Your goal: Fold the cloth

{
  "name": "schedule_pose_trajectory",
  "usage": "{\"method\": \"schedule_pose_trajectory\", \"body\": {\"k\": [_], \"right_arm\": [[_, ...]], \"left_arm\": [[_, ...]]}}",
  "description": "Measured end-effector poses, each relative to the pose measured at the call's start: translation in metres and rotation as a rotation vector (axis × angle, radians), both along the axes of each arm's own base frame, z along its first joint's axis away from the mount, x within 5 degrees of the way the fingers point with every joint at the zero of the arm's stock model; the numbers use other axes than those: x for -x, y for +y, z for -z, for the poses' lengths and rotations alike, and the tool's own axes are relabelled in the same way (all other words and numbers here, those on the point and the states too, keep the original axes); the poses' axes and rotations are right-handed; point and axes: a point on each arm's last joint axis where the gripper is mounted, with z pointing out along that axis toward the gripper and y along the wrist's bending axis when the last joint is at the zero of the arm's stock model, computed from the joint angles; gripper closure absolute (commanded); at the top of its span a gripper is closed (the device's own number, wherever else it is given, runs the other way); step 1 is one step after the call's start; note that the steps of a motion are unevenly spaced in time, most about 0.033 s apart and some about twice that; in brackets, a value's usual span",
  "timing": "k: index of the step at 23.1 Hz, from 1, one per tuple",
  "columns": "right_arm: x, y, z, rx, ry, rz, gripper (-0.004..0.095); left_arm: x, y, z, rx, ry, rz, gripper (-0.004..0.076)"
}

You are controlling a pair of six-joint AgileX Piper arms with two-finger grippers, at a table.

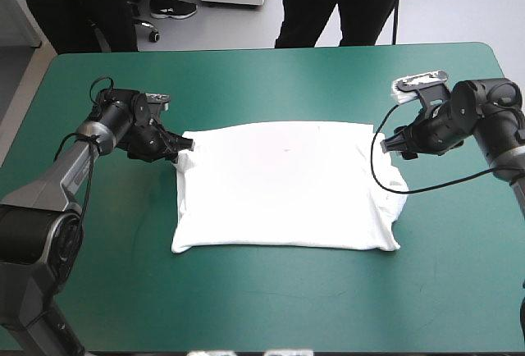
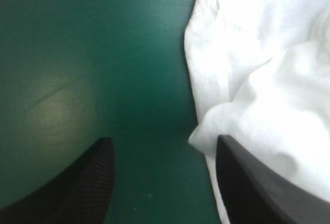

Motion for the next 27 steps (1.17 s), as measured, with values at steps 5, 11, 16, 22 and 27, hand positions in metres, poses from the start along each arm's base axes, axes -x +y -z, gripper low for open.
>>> {"method": "schedule_pose_trajectory", "body": {"k": [5,11,16,22,27], "right_arm": [[0.0,0.0,0.0,0.001,0.0,-0.002,0.0341],[0.0,0.0,0.0,0.0,0.002,-0.003,0.0341],[0.001,0.002,0.0,-0.026,0.013,-0.004,0.0341],[0.002,0.003,0.0,-0.032,0.019,-0.009,0.0341],[0.002,0.003,0.001,-0.031,0.023,-0.009,0.0341]], "left_arm": [[-0.007,-0.003,0.023,0.013,0.053,-0.008,0.0325],[-0.011,-0.009,0.034,0.025,0.076,-0.004,0.0399],[-0.009,-0.025,0.034,-0.003,0.069,0.046,0.0644],[-0.011,-0.037,0.029,-0.024,0.083,0.081,0.0741],[-0.017,-0.043,0.013,0.02,0.072,0.074,0.0741]]}}
